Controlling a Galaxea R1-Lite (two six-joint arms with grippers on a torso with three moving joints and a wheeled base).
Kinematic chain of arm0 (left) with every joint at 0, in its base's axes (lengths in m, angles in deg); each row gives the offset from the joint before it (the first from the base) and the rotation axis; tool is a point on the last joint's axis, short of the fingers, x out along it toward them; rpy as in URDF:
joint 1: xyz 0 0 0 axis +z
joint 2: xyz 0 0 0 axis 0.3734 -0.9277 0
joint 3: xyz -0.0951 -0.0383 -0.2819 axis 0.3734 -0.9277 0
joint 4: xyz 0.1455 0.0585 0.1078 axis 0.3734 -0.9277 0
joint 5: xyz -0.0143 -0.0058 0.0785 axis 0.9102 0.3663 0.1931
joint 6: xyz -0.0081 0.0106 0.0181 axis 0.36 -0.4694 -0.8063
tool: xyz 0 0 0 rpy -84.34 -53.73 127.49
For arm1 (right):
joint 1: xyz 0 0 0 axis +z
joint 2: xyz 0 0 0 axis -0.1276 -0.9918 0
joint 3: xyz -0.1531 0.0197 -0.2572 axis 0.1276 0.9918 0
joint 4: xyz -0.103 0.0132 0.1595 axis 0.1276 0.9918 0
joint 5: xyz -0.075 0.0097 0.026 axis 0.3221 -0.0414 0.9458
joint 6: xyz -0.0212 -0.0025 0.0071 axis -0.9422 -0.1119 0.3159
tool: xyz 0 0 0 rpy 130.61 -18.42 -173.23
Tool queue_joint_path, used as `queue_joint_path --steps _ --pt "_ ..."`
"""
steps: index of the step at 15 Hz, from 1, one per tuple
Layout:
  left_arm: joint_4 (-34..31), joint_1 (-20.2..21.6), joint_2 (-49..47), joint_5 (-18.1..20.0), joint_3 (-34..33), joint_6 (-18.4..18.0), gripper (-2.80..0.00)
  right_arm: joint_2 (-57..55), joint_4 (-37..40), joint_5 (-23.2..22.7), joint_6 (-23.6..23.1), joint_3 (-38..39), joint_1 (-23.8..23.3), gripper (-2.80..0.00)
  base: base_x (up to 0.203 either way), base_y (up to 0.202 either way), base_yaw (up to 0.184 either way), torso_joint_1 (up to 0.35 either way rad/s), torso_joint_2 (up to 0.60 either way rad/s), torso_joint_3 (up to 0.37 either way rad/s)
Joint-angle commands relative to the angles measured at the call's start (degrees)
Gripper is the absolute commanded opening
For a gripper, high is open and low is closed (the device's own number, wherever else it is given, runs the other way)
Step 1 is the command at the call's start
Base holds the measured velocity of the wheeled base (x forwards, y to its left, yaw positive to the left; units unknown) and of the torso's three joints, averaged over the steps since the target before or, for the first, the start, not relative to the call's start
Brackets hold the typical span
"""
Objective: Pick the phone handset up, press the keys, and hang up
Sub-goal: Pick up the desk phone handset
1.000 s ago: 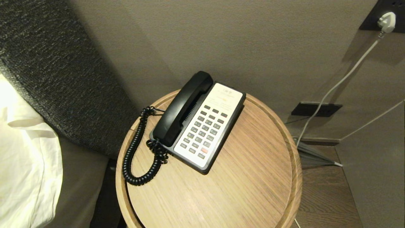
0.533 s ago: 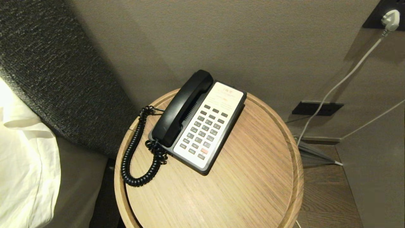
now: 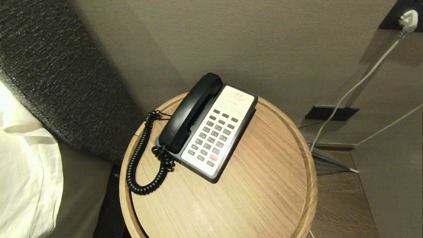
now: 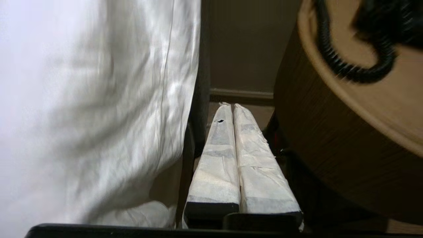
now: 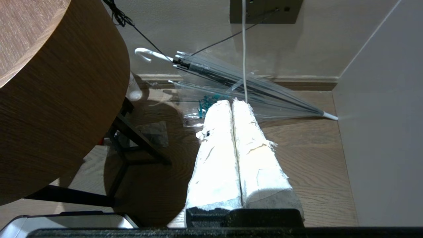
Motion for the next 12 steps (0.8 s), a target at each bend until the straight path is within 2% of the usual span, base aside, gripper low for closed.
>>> queue_joint_path --steps 1,3,6,8,10,11,12 --pt "-5.3 0.0 -7.1 2.4 12.3 0.0 -2.80 0.0 0.0 0.0 0.0 1.1 0.0 -2.80 0.000 0.000 0.000 0.000 0.00 0.000" --pt "-11.3 0.0 -19.2 4.9 24.9 0.5 -2.80 0.0 0.0 0.0 0.0 1.1 0.0 -2.80 0.000 0.000 0.000 0.000 0.00 0.000" --pt "-16.6 -0.1 -39.2 9.4 41.7 0.7 -2.80 0.0 -0.1 0.0 0.0 1.1 0.0 -2.80 0.000 0.000 0.000 0.000 0.00 0.000" --pt "-23.7 -1.0 -50.7 12.1 57.3 0.2 -2.80 0.0 -0.1 0.0 0.0 1.1 0.0 -2.80 0.000 0.000 0.000 0.000 0.00 0.000" --pt "-35.1 -4.8 -62.3 13.6 72.6 -0.1 -2.80 0.0 0.0 0.0 0.0 1.1 0.0 -2.80 0.000 0.000 0.000 0.000 0.00 0.000" --pt "-40.2 -8.4 -67.5 13.8 78.2 -0.1 -2.80 0.0 0.0 0.0 0.0 1.1 0.0 -2.80 0.000 0.000 0.000 0.000 0.00 0.000" --pt "-43.7 -14.0 -71.4 13.0 82.0 0.2 -2.80 0.0 -0.1 0.0 0.0 1.1 0.0 -2.80 0.000 0.000 0.000 0.000 0.00 0.000"
